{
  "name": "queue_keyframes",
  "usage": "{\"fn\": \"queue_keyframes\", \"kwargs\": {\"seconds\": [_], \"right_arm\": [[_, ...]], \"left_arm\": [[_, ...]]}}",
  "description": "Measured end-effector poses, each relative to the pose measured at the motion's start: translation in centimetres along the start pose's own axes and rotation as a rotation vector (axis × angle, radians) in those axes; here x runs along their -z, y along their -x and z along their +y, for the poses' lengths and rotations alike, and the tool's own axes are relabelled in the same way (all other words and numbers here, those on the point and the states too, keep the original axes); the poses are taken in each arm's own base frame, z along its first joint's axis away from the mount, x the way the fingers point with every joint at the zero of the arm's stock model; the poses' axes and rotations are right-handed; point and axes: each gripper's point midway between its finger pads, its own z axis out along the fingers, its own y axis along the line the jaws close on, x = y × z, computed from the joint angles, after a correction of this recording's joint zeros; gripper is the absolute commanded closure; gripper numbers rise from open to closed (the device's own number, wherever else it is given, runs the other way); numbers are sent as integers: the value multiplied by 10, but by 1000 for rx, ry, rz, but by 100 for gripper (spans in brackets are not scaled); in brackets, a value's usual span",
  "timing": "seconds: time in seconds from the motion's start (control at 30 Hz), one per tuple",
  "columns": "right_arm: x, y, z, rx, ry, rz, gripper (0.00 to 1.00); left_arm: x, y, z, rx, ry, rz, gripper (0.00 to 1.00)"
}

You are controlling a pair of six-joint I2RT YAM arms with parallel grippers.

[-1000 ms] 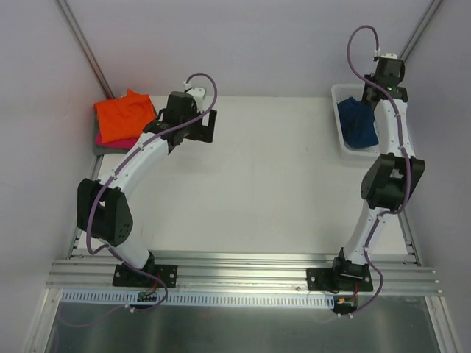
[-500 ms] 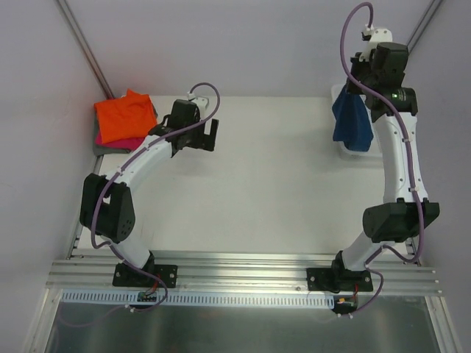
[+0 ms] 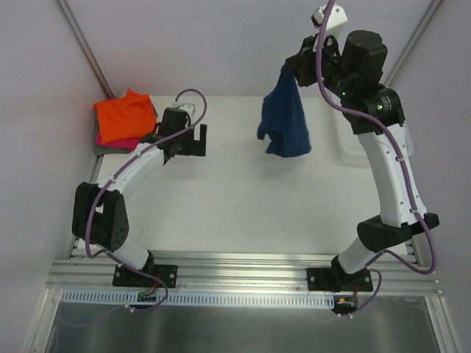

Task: Fold and stack the t-shirts
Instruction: Move the tshirt to the center of the board

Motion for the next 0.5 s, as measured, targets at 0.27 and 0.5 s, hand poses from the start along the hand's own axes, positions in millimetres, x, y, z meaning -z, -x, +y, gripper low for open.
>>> {"fn": "queue_keyframes", "kwargs": {"seconds": [0.27, 0.5], "right_arm": [[16, 56, 80, 50, 183, -165, 68], [3, -69, 24, 89, 13, 106, 3]], "left_arm": [[31, 14, 74, 164, 139, -84, 1], [49, 22, 97, 207, 183, -133, 1]]}}
